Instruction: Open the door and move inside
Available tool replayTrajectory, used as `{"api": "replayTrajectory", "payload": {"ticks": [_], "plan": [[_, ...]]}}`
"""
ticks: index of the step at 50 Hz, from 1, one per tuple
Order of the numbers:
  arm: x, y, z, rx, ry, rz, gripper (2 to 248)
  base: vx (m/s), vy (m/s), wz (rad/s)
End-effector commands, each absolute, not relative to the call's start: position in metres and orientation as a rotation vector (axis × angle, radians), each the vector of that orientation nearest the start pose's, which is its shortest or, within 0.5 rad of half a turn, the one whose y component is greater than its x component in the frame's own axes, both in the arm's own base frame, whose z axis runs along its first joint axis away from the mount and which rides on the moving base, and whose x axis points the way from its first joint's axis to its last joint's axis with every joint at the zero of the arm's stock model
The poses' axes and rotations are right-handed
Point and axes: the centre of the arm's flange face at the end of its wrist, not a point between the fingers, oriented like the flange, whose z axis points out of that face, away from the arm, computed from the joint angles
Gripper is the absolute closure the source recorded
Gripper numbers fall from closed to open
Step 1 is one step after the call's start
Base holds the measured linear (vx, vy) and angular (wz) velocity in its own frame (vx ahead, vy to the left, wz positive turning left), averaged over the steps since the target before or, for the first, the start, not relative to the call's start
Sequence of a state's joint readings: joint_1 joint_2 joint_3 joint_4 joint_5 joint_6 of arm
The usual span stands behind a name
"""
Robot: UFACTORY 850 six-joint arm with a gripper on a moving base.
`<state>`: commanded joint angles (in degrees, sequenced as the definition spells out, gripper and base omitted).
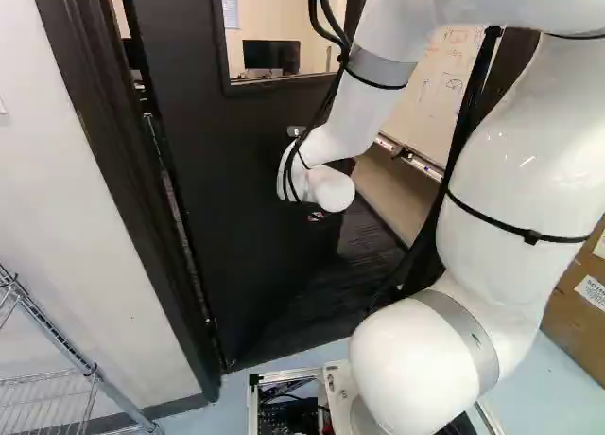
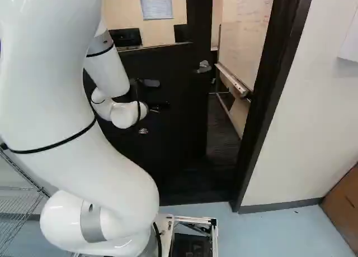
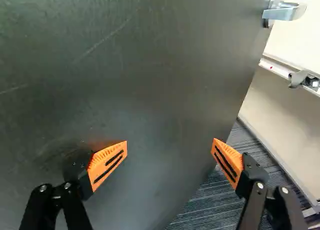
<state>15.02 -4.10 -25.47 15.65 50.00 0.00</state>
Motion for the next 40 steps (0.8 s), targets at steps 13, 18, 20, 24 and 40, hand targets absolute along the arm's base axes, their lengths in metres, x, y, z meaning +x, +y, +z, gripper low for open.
{"api": "replayTrajectory", "payload": {"ticks": [13, 18, 20, 24, 40], "plan": [[0.406, 0.099, 0.381, -2.483, 0.051, -1.76, 3, 0.0, 0.0, 0.0], [0.409, 0.104, 0.381, -2.479, 0.041, -1.758, 3, 0.0, 0.0, 0.0], [0.411, 0.106, 0.381, -2.477, 0.037, -1.757, 3, 0.0, 0.0, 0.0], [0.414, 0.109, 0.381, -2.473, 0.03, -1.756, 3, 0.0, 0.0, 0.0], [0.426, 0.124, 0.38, -2.459, 0.001, -1.751, 3, 0.0, 0.0, 0.0]]}}
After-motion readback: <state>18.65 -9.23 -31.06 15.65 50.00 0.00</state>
